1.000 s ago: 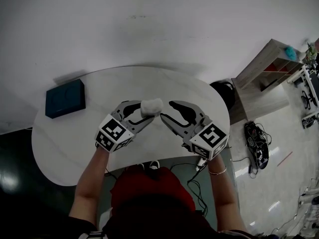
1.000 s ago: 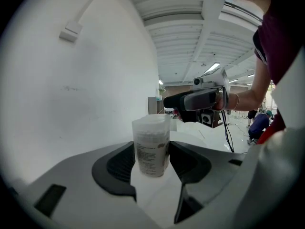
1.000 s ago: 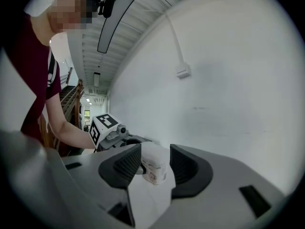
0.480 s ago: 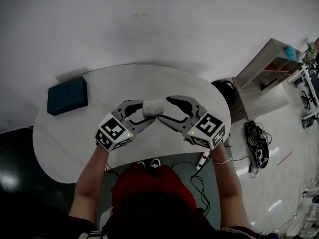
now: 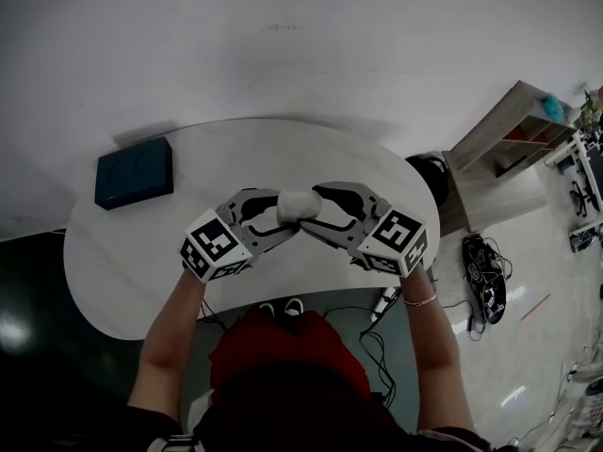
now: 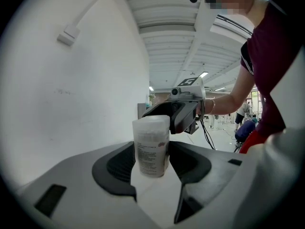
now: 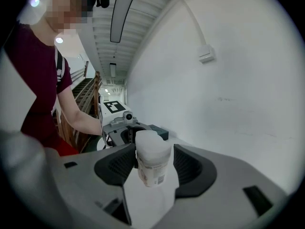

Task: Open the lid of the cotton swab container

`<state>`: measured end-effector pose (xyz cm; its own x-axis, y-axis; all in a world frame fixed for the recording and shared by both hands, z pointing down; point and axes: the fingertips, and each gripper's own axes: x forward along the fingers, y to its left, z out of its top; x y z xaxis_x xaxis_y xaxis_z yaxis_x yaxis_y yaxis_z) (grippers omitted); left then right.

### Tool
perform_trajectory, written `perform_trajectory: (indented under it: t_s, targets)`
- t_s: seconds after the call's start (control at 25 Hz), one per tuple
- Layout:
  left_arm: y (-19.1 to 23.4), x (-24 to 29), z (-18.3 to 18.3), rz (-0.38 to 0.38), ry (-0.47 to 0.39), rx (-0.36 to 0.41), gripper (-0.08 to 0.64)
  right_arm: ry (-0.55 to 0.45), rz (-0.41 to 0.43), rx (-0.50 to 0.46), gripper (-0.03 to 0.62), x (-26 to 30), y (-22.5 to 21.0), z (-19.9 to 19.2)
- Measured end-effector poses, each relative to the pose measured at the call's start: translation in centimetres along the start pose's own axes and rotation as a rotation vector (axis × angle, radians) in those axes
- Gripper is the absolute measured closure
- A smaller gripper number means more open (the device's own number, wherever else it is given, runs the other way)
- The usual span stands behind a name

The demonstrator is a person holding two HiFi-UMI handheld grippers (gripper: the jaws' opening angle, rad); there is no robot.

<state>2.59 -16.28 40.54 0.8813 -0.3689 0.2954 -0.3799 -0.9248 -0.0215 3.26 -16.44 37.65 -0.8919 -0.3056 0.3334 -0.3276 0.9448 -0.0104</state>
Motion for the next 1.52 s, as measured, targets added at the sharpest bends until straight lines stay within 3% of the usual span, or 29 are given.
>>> perform_trajectory:
  t_s: [0.2, 0.64, 0.8, 1.12, 1.52]
  targets:
    - [-0.7, 0.0, -0.4, -0.022, 0.013, 0.018, 0.319, -0.025, 0.045, 0.028, 0.339, -0.1, 0.8, 0.5]
    - [-1.1, -0.1, -0.6, -0.029, 0.029, 0.079, 0.319, 0.023, 0.087, 0.067, 0.351, -0.2, 1.1, -0.1]
    - [-0.9, 0.0, -0.7, -0.02, 0.035, 0.129, 0.322, -0.013, 0.113, 0.147, 0.353, -0.3, 0.8, 0.5]
    - [-0.4, -0.1, -1.2, -0.01, 0.045, 0.15, 0.322, -0.037, 0.135, 0.228, 0.353, 0.2, 0.3, 0.6]
    - [0.6, -0.2, -1.1, 0.005, 0.02, 0.105, 0.324, -0.064, 0.064, 0.168, 0.353, 0.6, -0.4, 1.1]
